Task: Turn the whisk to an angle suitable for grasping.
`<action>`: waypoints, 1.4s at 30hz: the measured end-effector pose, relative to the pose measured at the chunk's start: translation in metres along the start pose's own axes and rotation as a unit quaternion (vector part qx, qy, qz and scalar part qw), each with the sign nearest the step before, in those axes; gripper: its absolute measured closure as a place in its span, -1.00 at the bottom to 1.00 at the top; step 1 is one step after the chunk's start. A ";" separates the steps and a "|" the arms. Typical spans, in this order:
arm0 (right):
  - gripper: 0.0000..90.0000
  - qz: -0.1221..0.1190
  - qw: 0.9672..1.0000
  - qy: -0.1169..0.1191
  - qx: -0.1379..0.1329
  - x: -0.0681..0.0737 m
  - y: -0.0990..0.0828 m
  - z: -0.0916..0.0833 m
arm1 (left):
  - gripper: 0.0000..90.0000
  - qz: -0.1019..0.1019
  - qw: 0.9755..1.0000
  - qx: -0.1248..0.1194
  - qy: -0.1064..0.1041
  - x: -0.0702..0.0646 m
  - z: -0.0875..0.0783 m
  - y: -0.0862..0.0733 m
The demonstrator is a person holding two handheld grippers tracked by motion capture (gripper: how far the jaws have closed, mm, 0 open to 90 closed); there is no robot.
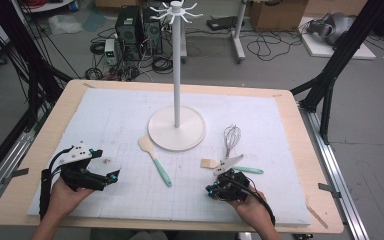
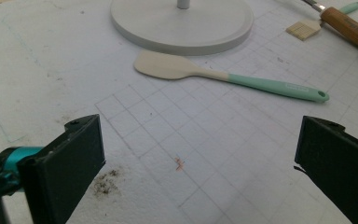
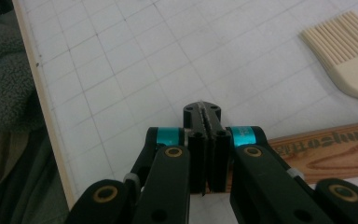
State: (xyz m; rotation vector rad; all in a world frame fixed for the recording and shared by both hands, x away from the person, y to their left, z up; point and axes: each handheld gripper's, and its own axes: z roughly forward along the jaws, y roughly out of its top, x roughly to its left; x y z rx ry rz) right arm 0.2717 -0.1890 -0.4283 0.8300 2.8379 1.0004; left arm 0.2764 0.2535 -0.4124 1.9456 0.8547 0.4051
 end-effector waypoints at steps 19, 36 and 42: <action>0.98 0.007 1.000 -0.009 0.004 -0.002 -0.011 -0.007 | -0.96 -0.001 1.000 -0.001 -0.001 0.000 0.000 0.000; 0.98 0.017 1.000 -0.018 0.009 -0.004 -0.020 -0.016 | -0.96 0.000 1.000 0.001 -0.002 -0.001 0.001 0.000; 0.98 0.020 1.000 -0.018 0.010 -0.004 -0.022 -0.018 | -0.96 0.002 1.000 0.002 -0.003 0.000 0.001 0.000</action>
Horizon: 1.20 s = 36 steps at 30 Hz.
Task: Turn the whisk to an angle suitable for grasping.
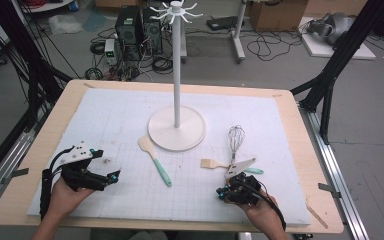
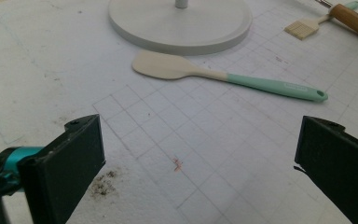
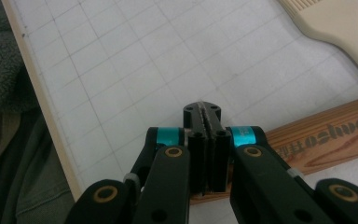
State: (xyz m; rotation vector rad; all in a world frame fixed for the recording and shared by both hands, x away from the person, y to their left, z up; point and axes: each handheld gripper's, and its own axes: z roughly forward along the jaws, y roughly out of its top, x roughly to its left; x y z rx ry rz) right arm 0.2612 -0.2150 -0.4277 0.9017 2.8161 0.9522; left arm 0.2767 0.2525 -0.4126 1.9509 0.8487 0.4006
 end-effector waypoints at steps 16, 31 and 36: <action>0.98 -0.005 1.000 0.012 0.000 0.006 -0.003 0.000 | -0.96 0.001 1.000 -0.001 0.000 0.000 0.000 0.000; 0.98 -0.004 1.000 -0.001 0.011 0.006 -0.007 -0.004 | -0.96 0.001 1.000 -0.001 -0.001 0.000 0.000 0.000; 0.98 -0.007 1.000 -0.001 0.010 0.006 -0.007 -0.004 | -0.96 0.001 1.000 -0.001 0.000 0.000 -0.001 0.000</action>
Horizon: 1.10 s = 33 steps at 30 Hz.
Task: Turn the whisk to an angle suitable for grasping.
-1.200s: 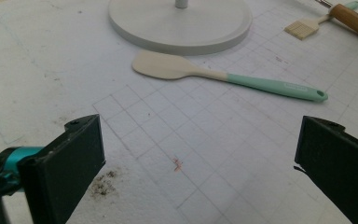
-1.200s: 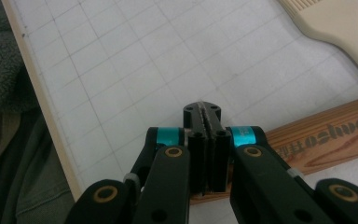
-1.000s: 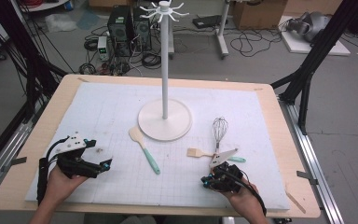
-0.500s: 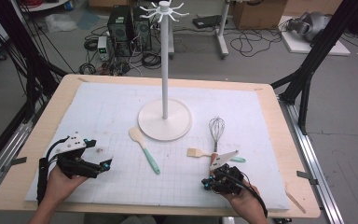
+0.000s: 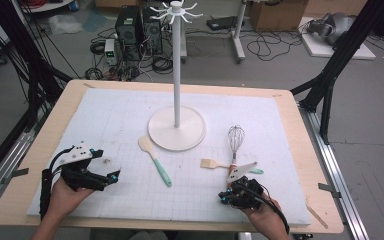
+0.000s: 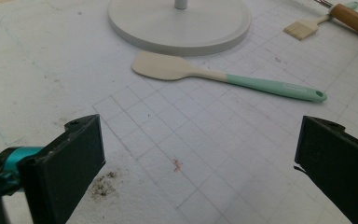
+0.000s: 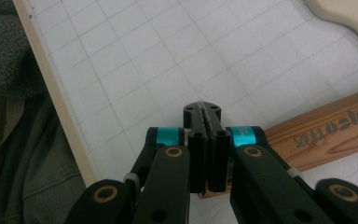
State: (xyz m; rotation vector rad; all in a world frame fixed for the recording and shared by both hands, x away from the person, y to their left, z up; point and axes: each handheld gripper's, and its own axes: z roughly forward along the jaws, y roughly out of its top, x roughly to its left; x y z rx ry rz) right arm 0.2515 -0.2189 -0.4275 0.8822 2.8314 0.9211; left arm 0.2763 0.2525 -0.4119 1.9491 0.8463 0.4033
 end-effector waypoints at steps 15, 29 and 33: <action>0.97 0.005 1.000 0.001 -0.002 -0.001 -0.003 -0.003 | -0.96 0.000 1.000 -0.001 -0.001 0.000 0.000 0.000; 0.96 -0.002 1.000 0.010 -0.003 0.002 -0.002 -0.004 | -0.96 -0.001 1.000 -0.001 -0.002 0.000 0.000 0.000; 0.97 0.001 1.000 0.008 0.001 0.000 -0.004 -0.003 | -0.96 0.001 1.000 0.000 -0.002 0.000 0.000 0.000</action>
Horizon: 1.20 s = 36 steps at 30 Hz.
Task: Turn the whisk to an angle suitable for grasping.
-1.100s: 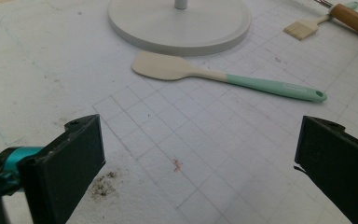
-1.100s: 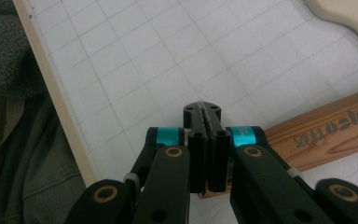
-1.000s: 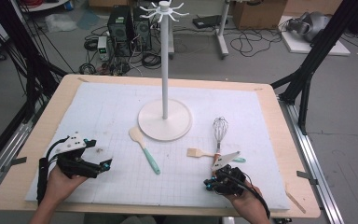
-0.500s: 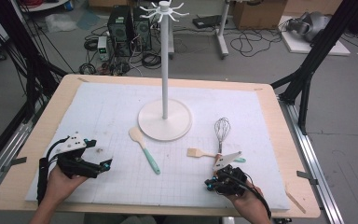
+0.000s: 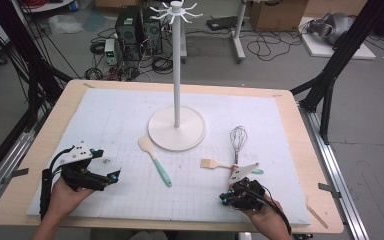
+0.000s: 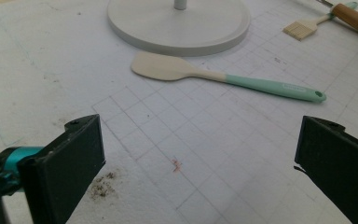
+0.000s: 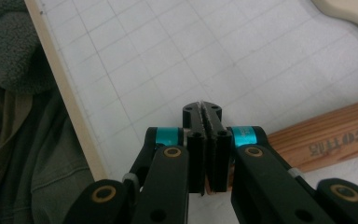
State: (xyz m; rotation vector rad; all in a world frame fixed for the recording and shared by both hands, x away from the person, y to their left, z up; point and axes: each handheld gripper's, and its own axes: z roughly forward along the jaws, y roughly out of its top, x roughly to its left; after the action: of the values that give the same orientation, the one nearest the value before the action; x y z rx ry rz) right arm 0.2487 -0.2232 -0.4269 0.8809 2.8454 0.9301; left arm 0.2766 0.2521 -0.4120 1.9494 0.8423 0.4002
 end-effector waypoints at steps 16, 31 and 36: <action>0.97 0.006 1.000 -0.016 0.009 -0.007 -0.006 -0.008 | -0.96 -0.001 1.000 -0.001 0.000 0.000 0.001 0.000; 0.97 0.021 0.999 -0.034 0.005 -0.017 -0.015 -0.017 | -0.96 0.000 1.000 0.001 0.001 0.000 0.000 0.000; 0.97 0.032 0.999 -0.040 0.006 -0.019 -0.018 -0.021 | -0.96 0.000 1.000 0.000 0.001 0.000 0.001 0.000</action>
State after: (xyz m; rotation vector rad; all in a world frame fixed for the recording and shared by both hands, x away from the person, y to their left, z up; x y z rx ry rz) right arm 0.2511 -0.2565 -0.4225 0.9921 2.7735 0.8625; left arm 0.2768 0.2517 -0.4123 1.9497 0.8438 0.4008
